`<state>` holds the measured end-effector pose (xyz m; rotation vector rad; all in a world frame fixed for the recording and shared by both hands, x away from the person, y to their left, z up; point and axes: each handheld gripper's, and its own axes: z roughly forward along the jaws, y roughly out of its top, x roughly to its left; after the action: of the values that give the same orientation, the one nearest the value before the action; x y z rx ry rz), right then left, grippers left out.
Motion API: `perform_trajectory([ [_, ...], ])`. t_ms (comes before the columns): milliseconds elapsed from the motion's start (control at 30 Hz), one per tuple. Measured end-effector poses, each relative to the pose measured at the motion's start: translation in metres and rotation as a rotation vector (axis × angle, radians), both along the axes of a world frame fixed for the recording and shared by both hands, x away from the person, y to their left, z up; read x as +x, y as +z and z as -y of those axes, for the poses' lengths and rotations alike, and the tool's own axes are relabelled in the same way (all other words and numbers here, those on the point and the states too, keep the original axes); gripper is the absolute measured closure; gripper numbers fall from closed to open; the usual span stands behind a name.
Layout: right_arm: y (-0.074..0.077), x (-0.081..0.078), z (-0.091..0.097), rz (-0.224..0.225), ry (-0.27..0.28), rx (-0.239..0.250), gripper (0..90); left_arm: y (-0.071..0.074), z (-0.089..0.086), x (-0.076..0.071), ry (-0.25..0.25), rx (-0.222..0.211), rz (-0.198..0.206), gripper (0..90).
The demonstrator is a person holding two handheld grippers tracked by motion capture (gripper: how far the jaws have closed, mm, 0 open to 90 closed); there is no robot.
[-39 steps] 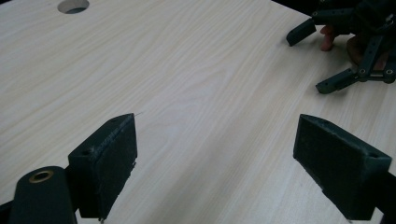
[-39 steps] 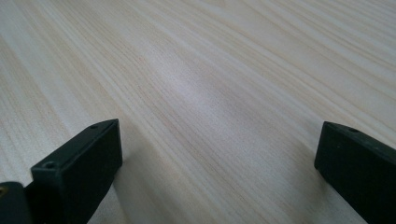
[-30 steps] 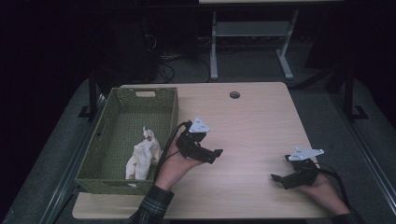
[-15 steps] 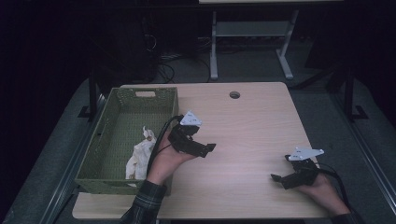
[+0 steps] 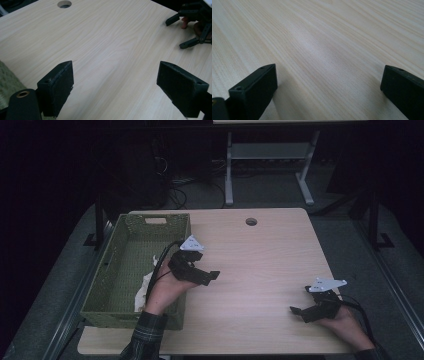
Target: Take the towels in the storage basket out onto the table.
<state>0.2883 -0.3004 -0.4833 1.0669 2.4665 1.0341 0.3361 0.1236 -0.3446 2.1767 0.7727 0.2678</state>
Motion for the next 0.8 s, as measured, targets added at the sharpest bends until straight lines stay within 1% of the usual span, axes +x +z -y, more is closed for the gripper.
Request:
perform_trajectory([
  [233,0.000,0.000,0.000,0.000,0.000,0.000,0.5,0.000,-0.011,0.001,0.012,-0.002,-0.005,13.4],
  [333,0.000,0.000,0.000,0.000,0.000,0.000,0.5,-0.001,-0.019,0.002,0.028,0.010,-0.002,13.5],
  [533,0.000,0.000,0.000,0.000,0.000,0.000,0.5,0.002,-0.034,0.002,0.059,0.005,0.007,13.4],
  [567,0.000,0.000,0.000,0.000,0.000,0.000,0.5,0.002,-0.034,0.002,0.059,0.005,0.007,13.5],
  [600,0.000,0.000,0.000,0.000,0.000,0.000,0.5,0.003,-0.038,0.002,0.069,-0.006,0.007,13.7],
  [633,0.000,0.000,0.000,0.000,0.000,0.000,0.5,0.004,-0.040,0.002,0.072,-0.007,0.009,13.7],
  [700,0.000,0.000,0.000,0.000,0.000,0.000,0.5,0.004,-0.044,0.002,0.078,0.000,0.011,13.7],
  [800,0.000,0.000,0.000,0.000,0.000,0.000,0.5,0.005,-0.049,0.002,0.093,0.000,0.010,13.7],
])
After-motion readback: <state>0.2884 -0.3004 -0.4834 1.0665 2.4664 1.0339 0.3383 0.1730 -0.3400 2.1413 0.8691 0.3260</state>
